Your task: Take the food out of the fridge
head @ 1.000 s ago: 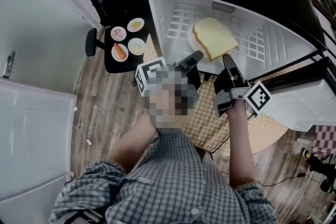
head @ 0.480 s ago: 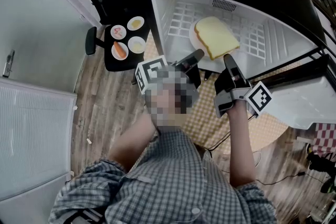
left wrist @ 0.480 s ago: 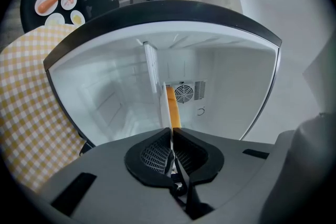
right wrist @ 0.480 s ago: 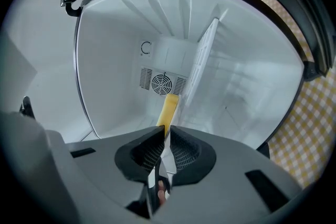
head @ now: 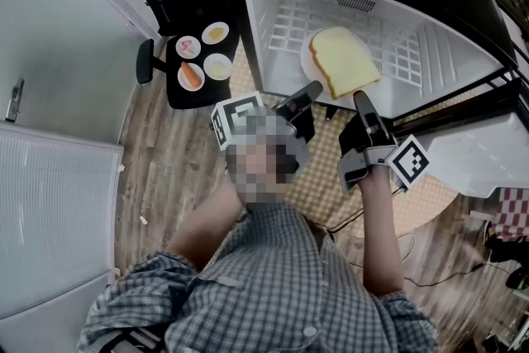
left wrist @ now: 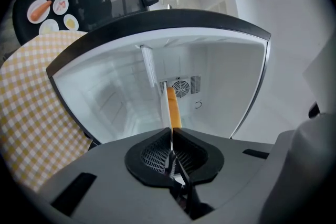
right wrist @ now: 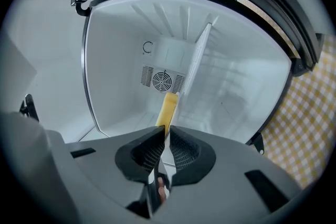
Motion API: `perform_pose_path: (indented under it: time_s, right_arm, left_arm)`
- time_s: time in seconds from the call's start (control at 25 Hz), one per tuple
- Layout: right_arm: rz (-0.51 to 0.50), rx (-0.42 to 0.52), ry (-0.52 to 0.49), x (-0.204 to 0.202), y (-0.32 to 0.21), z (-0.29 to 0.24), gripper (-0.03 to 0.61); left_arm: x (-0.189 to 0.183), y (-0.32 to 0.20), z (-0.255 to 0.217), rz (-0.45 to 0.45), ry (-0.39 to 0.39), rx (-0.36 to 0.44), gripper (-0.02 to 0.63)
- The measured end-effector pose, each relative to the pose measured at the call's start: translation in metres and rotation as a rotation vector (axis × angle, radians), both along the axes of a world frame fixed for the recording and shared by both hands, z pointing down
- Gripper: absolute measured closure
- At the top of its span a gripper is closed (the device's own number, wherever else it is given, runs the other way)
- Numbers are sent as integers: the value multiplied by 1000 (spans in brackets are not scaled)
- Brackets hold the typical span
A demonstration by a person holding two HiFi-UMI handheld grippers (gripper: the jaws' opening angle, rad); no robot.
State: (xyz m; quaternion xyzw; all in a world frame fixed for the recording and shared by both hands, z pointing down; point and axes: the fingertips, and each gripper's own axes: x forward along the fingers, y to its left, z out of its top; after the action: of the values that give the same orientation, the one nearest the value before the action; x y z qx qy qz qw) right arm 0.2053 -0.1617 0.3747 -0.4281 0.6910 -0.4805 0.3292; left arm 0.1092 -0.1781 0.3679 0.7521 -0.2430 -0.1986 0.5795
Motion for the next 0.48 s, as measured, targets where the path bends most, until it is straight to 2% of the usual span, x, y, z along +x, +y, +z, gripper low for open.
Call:
perform_pose_path:
  time_s: [0.2,0.36,0.48]
  right_arm:
    - [5,2,15,-2,10,2,549]
    - [8,4,28,-6,17,0,551]
    - [4,5,41,-9,23,0,551]
  left_arm:
    - [-1,8,0,22,-6,27,595]
    - [2,13,-12,59,54,88,595]
    - [-4,20,-3,69,-10,68,595]
